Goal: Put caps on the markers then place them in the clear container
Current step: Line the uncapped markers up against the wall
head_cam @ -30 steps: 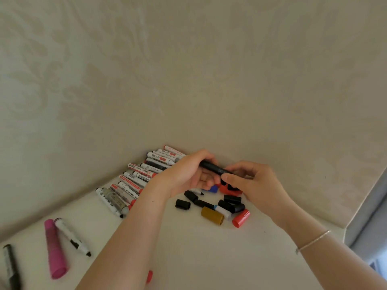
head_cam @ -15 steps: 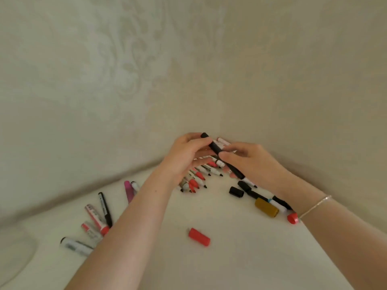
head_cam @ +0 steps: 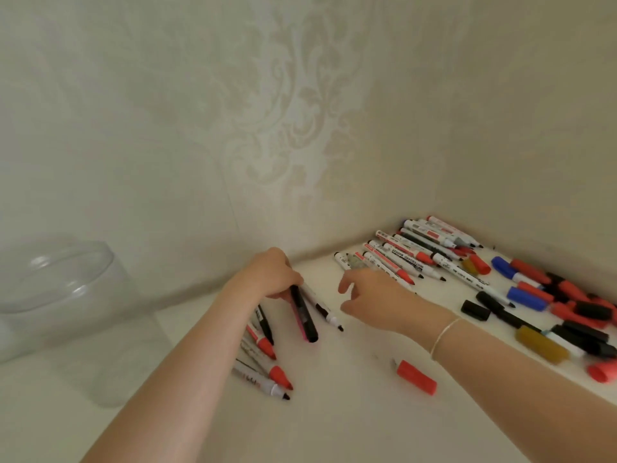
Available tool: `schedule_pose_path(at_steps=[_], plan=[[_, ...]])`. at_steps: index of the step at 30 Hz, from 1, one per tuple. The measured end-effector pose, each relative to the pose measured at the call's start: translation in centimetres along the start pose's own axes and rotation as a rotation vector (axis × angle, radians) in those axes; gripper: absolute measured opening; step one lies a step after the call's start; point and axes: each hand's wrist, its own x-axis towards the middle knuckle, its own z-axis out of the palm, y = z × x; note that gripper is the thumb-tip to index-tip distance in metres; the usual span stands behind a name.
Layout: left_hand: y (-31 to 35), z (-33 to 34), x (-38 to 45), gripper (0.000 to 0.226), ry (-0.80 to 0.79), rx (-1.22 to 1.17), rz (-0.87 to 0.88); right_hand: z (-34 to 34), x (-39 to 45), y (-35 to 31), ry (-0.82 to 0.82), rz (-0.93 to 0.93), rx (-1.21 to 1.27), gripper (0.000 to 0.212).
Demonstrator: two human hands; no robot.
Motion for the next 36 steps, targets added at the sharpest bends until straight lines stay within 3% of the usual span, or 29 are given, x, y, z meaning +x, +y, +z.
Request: schedule_pose_path(at_steps=[7, 12, 14, 15, 18, 20, 21, 23, 25, 28, 31, 34, 36], plan=[[-0.9, 0.7, 1.2, 0.024, 0.072, 0.107, 0.033, 2.7, 2.9, -3.0, -0.004, 0.016, -0.076, 0.024], [-1.8, 0.4, 1.7, 0.022, 0.139, 0.225, 0.015, 1.4, 3.0, -2.6, -0.037, 0.082, -0.179, 0.002], [-2.2, 0.2, 2.0, 0.021, 0.129, 0.223, -0.007, 0.7, 2.8, -1.7, -0.03, 0.115, -0.155, 0.011], [-2.3, 0.2, 2.1, 0.02, 0.12, 0.211, -0.012, 0.3, 2.7, -1.3, -0.034, 0.122, -0.146, 0.004], [-1.6, 0.7, 2.3, 0.016, 0.089, 0.15, 0.013, -0.6, 2.2, -0.2, -0.004, 0.153, -0.056, 0.01], [-0.8, 1.3, 2.4, 0.013, 0.076, 0.158, 0.043, -0.9, 1.9, 0.4, 0.025, 0.156, -0.012, 0.028], [-0.4, 1.6, 2.5, 0.013, 0.072, 0.179, 0.059, -1.1, 1.6, 0.5, 0.046, 0.155, 0.017, 0.023], [0.5, 2.1, 2.7, 0.019, 0.067, 0.256, 0.084, -1.7, 0.9, 0.7, 0.07, 0.134, 0.089, 0.006], [1.6, 2.4, 2.7, 0.024, 0.081, 0.379, 0.087, -2.8, 0.2, 1.1, 0.081, 0.132, 0.215, 0.025], [4.1, 2.9, 1.6, 0.028, 0.2, 0.617, 0.114, -5.3, -0.6, 2.2, 0.14, 0.157, 0.421, 0.029], [7.2, 4.3, 0.3, 0.025, 0.285, 0.525, 0.379, -8.0, -1.3, 4.1, 0.264, 0.245, 0.591, 0.022], [10.2, 7.2, -1.2, 0.021, 0.066, 0.261, 0.717, -10.1, -2.5, 5.9, 0.37, 0.299, 0.822, 0.011], [11.7, 9.9, -1.7, 0.028, -0.083, 0.265, 0.82, -11.1, -3.3, 6.8, 0.428, 0.333, 0.986, 0.009]])
